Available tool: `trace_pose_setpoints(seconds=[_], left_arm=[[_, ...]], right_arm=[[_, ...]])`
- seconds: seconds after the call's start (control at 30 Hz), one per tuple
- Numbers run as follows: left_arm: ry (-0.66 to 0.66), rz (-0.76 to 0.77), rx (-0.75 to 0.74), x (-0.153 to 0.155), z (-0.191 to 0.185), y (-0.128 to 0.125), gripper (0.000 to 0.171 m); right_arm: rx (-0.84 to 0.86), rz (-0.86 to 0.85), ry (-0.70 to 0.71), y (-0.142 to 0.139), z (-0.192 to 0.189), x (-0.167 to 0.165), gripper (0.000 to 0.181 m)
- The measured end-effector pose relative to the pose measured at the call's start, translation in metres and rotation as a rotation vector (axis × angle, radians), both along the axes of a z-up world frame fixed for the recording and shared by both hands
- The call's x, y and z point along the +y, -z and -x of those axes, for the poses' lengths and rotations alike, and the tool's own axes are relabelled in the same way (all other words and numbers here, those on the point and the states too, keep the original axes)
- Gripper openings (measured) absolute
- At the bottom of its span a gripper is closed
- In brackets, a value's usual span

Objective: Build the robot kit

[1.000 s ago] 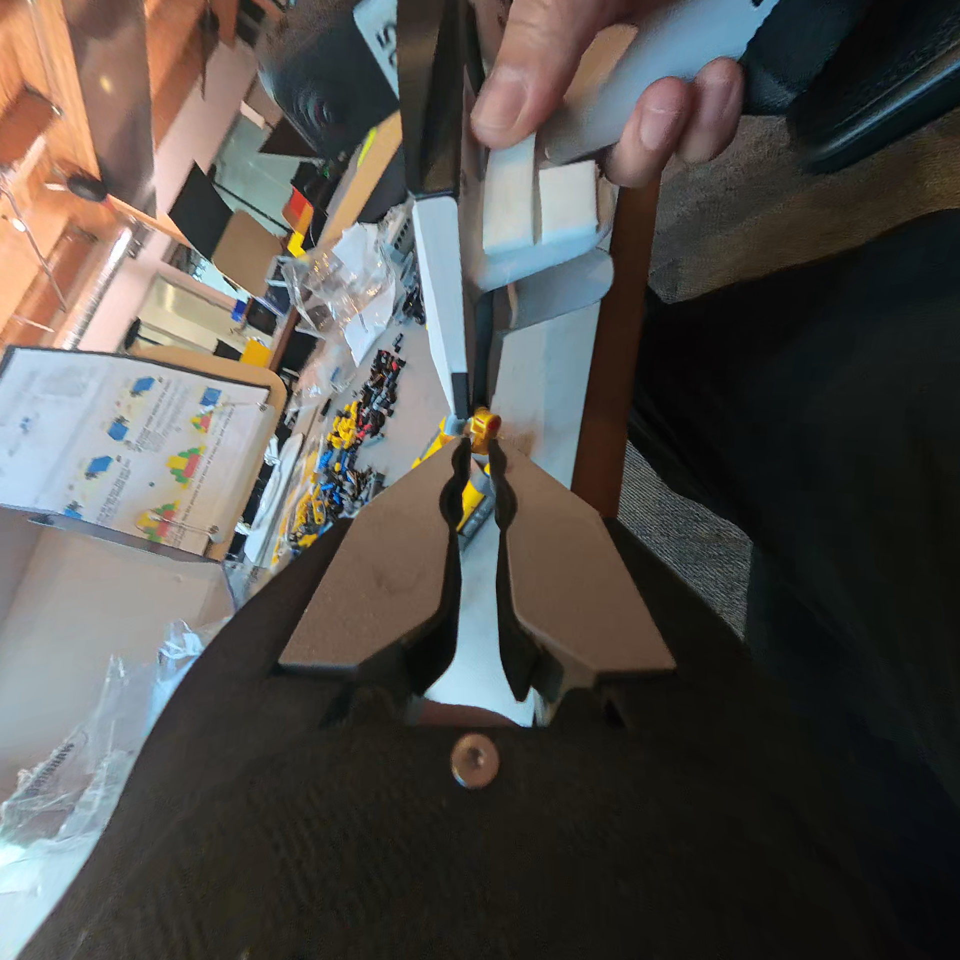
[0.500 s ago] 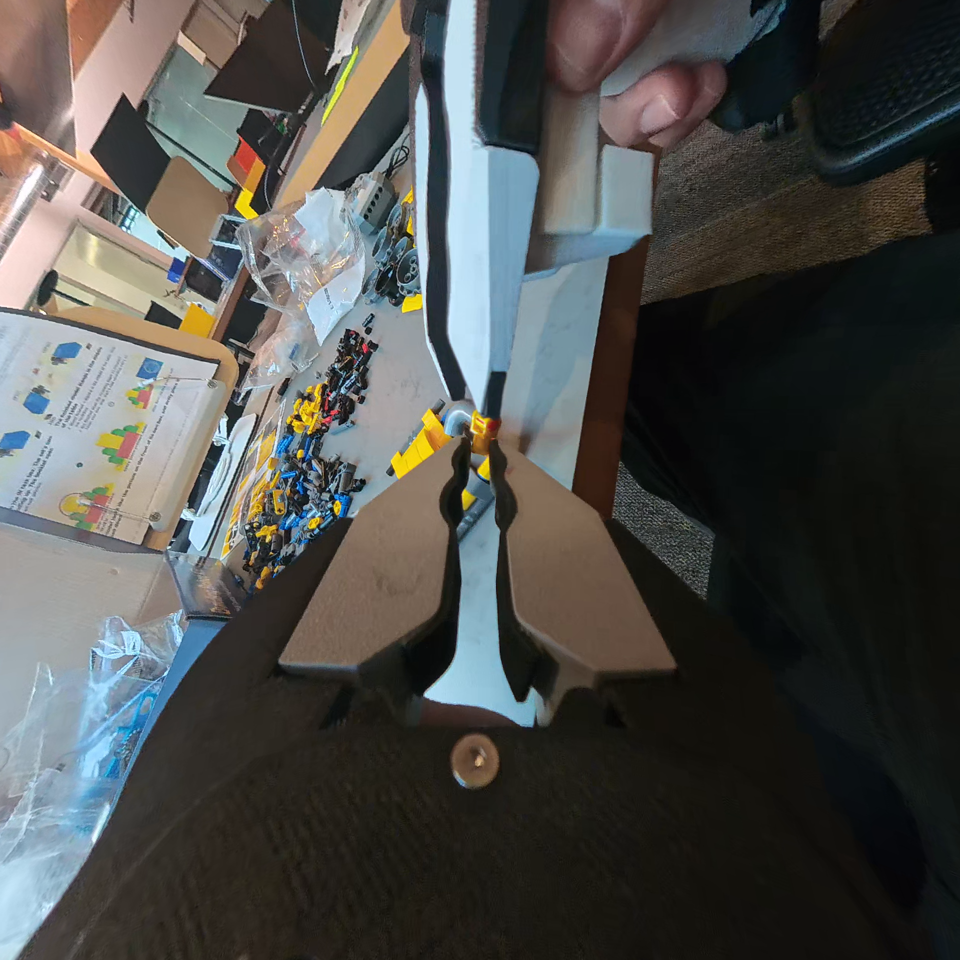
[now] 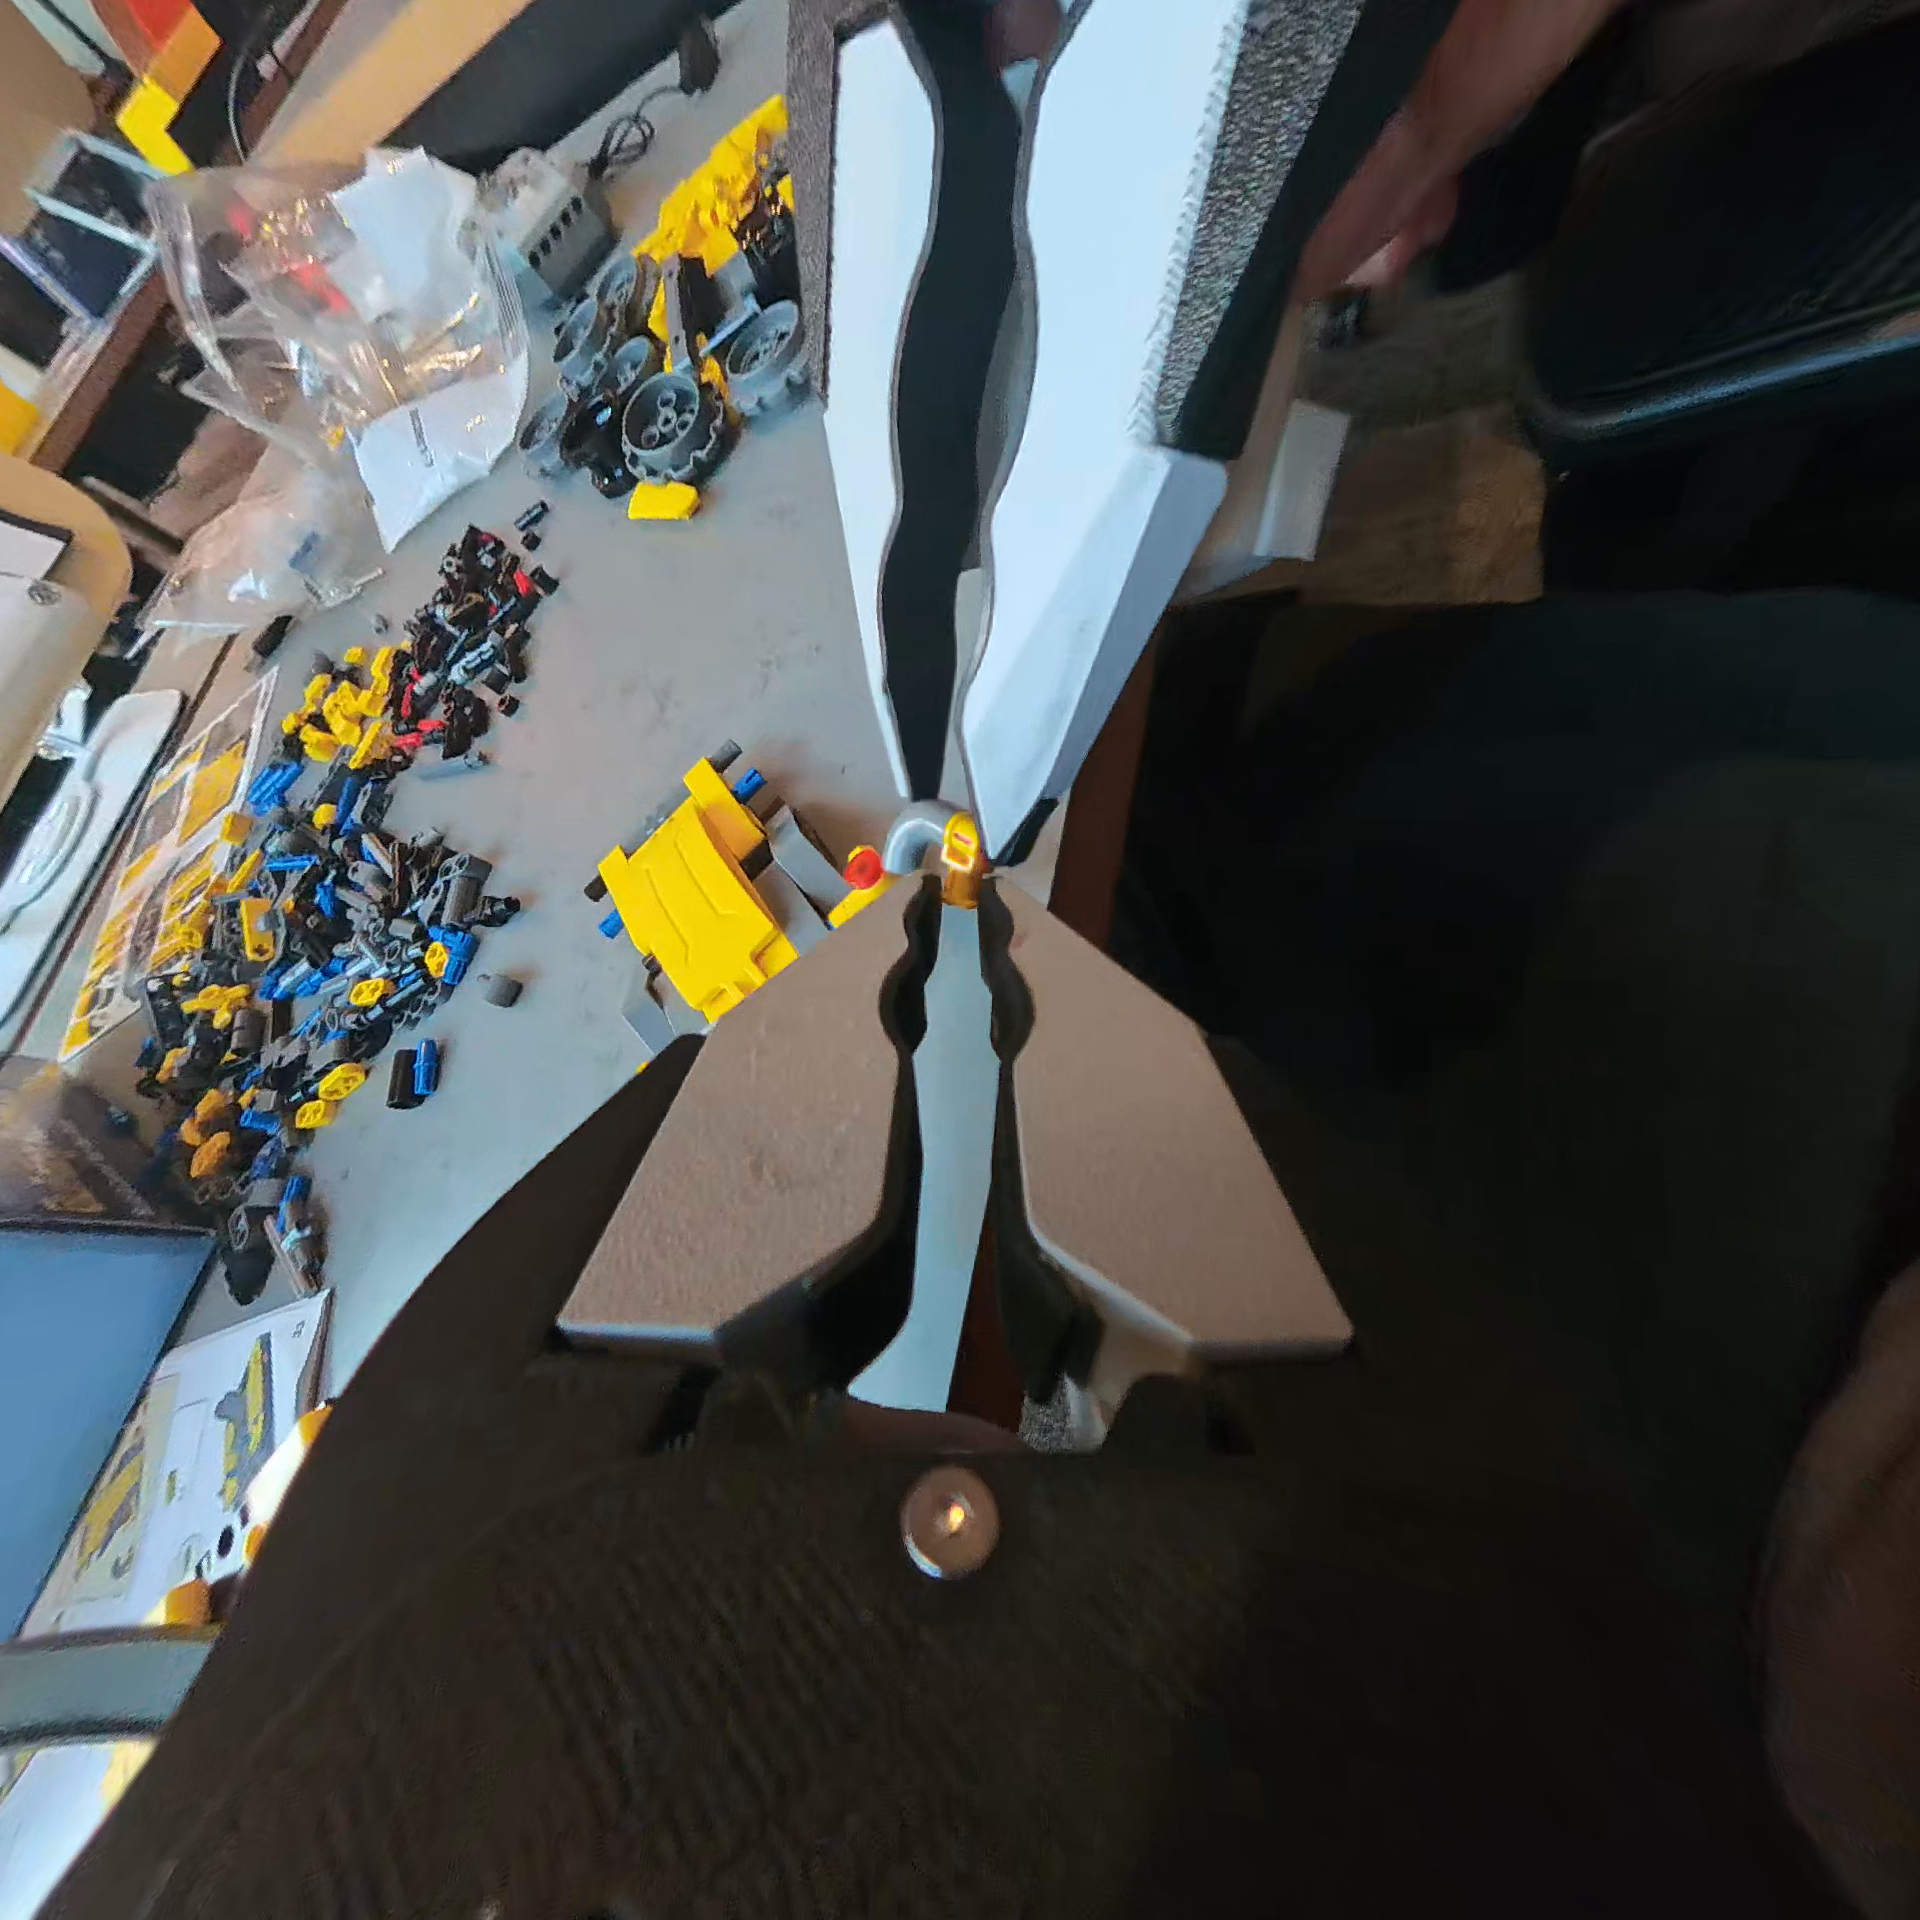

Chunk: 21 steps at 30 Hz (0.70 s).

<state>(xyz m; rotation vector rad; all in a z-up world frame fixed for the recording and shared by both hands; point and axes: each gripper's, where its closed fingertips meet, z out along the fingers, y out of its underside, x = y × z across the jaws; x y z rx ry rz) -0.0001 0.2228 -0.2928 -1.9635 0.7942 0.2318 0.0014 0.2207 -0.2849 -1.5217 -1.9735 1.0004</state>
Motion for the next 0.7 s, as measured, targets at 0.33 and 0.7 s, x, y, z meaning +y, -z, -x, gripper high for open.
trace_pose_setpoints(seconds=[0.33,0.7], left_arm=[[0.001,0.030,0.000,0.003,-0.005,0.006,0.004],[0.025,0.091,-0.072,0.002,-0.005,0.005,0.007]], right_arm=[[-0.051,-0.037,0.022,0.014,-0.005,0.005,0.024],[-0.056,-0.104,0.019,0.017,-0.004,0.005,0.012]])
